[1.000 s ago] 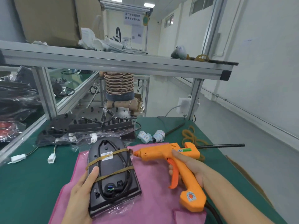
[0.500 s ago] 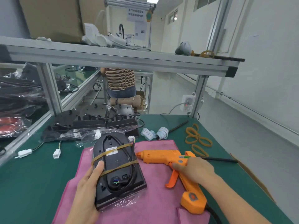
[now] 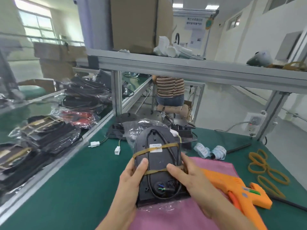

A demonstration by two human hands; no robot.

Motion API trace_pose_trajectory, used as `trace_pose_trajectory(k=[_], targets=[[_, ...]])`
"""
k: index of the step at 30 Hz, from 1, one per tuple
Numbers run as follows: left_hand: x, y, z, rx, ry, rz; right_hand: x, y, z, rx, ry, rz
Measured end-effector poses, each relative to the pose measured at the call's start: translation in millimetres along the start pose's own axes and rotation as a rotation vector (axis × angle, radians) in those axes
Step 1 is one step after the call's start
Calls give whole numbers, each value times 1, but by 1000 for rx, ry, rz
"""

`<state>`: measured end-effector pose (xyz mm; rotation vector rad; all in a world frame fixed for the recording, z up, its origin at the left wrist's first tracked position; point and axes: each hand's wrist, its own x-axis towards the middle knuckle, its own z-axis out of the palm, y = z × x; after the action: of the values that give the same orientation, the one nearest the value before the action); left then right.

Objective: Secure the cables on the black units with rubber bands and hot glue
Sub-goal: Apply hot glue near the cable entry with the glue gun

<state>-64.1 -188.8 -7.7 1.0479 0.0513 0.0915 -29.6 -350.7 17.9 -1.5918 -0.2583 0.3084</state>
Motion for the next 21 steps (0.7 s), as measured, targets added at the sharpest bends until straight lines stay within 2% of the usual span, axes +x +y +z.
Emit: trace_pose_trajectory(k=[4, 6, 15, 21], targets=[[-2, 26, -27, 27, -30, -38, 27, -1, 26, 122, -88, 6], [-4, 35, -42, 20, 11, -24, 42, -2, 42, 128, -110, 29], [-13, 90, -95, -14, 402, 314, 100, -35, 136, 23, -401, 46], [-19, 132, -146, 49, 637, 494, 127, -59, 226, -99, -453, -53]])
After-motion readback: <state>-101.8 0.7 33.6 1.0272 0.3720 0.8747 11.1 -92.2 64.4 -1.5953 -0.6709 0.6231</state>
